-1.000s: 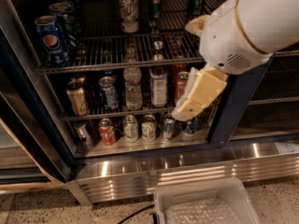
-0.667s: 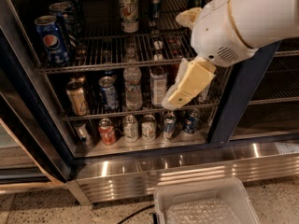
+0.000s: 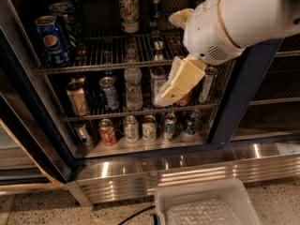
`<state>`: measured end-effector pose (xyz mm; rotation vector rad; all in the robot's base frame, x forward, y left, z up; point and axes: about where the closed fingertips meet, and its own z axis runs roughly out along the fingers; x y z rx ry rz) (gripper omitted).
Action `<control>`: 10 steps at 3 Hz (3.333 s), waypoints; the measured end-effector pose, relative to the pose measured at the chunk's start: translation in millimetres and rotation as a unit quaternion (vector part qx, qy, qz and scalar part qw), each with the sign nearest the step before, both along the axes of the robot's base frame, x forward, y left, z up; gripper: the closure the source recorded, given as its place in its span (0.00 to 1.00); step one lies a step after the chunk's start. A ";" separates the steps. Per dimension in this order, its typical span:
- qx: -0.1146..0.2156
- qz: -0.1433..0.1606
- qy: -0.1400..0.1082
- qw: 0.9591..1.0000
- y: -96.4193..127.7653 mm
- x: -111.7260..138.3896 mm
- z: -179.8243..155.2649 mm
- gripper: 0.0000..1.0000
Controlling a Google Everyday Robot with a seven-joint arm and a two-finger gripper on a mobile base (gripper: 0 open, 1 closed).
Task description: Pick pepsi can from top shelf of fridge
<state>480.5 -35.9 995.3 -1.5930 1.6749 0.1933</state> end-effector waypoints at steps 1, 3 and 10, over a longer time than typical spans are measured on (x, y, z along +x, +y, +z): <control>0.032 -0.012 -0.012 0.999 10.4 5.7 -0.3 0.00; 0.105 -0.012 -0.043 0.993 51.8 35.5 -9.9 0.00; 0.237 0.100 -0.061 0.964 168.2 125.9 -12.0 0.00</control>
Offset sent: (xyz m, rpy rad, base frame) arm 0.0445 0.0546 -0.0116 0.2512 -0.1228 -0.0601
